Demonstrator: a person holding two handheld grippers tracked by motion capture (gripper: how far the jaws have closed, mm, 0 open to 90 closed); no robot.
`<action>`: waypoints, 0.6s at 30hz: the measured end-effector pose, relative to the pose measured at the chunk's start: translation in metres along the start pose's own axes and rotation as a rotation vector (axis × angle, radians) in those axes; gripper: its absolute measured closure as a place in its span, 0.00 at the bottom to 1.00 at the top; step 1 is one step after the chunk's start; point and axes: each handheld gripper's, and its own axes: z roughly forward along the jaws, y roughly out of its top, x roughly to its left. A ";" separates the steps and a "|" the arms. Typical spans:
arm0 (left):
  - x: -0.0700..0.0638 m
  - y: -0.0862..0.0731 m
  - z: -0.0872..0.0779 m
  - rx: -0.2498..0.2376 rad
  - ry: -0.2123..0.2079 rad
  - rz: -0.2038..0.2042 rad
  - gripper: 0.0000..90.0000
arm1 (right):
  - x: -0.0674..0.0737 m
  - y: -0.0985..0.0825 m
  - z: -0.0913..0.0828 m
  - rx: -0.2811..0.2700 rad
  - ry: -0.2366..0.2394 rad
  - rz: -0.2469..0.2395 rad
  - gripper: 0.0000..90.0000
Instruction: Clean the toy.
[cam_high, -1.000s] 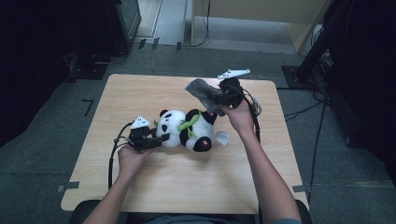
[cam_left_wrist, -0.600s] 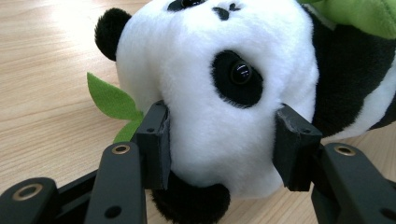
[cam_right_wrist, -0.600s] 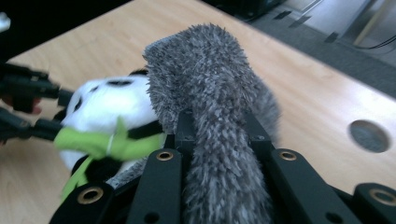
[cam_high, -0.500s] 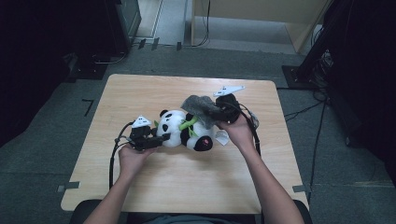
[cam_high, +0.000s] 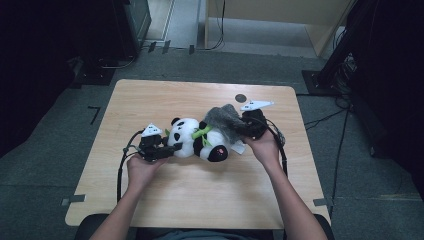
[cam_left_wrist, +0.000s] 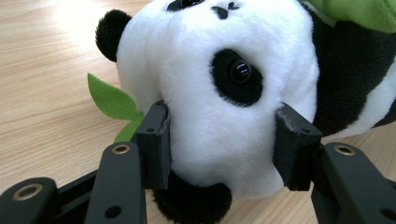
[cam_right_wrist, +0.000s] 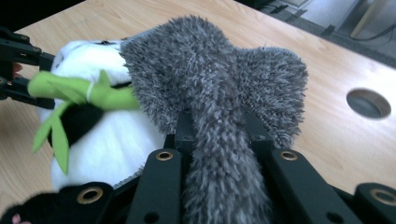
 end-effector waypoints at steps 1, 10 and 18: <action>0.000 0.000 0.000 0.001 -0.001 0.000 0.52 | -0.002 -0.002 -0.001 -0.002 -0.002 0.003 0.83; 0.001 -0.001 0.000 -0.002 -0.007 0.005 0.51 | -0.014 -0.018 -0.006 -0.014 -0.019 0.062 0.83; 0.000 -0.002 -0.001 -0.005 -0.004 0.017 0.51 | -0.026 -0.029 -0.010 0.011 -0.048 0.094 0.83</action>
